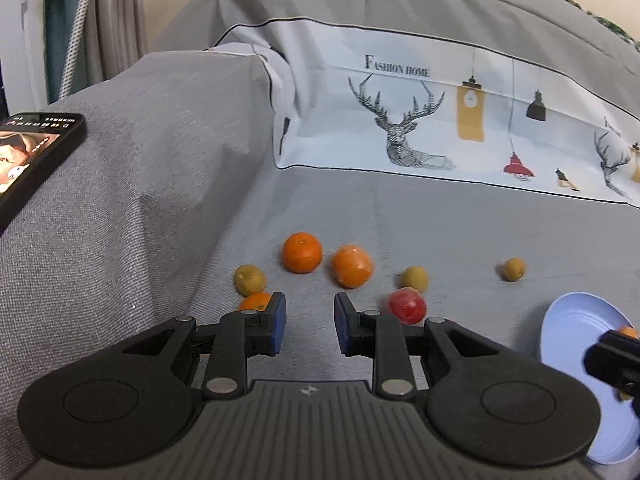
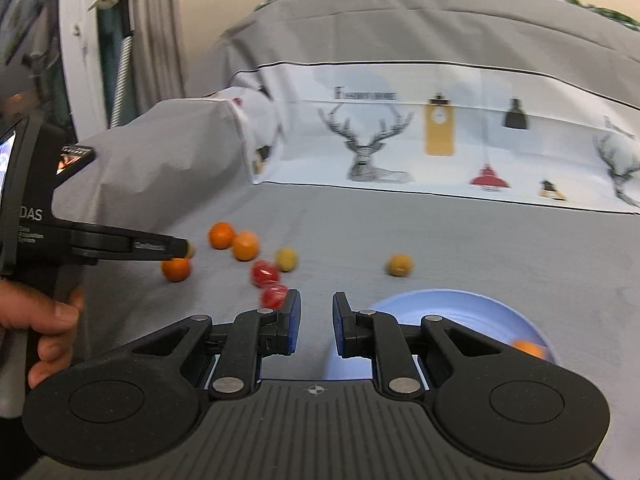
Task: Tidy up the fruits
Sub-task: 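Grasp an orange with the left tool while the right tool grasps a wrapped red tomato, then carry the orange and tomato to the plate and release both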
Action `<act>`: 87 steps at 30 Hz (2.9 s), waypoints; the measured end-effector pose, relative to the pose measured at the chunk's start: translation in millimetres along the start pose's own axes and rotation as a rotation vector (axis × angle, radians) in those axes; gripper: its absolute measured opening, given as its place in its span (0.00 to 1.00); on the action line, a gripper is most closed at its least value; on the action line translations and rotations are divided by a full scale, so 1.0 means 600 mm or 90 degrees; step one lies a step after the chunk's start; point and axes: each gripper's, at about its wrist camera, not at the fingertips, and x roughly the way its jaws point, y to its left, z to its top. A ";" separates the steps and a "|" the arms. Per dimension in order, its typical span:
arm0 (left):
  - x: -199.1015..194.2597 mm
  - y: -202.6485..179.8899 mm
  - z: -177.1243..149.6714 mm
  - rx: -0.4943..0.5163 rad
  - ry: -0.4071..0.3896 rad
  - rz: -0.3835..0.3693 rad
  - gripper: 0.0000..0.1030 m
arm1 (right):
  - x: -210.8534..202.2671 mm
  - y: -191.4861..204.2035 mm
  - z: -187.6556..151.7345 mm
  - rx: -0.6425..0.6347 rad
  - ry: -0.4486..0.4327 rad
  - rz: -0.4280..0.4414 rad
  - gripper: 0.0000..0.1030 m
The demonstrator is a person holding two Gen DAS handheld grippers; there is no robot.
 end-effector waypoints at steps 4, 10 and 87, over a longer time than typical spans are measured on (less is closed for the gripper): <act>0.010 0.001 0.001 -0.005 0.010 0.030 0.34 | 0.033 0.018 0.006 -0.009 0.006 0.013 0.19; 0.032 -0.008 0.003 0.004 0.021 0.084 0.51 | 0.087 0.033 0.007 -0.006 0.033 0.016 0.22; -0.119 -0.074 -0.053 0.084 -0.065 -0.165 0.38 | -0.138 -0.117 -0.058 0.104 -0.031 -0.102 0.31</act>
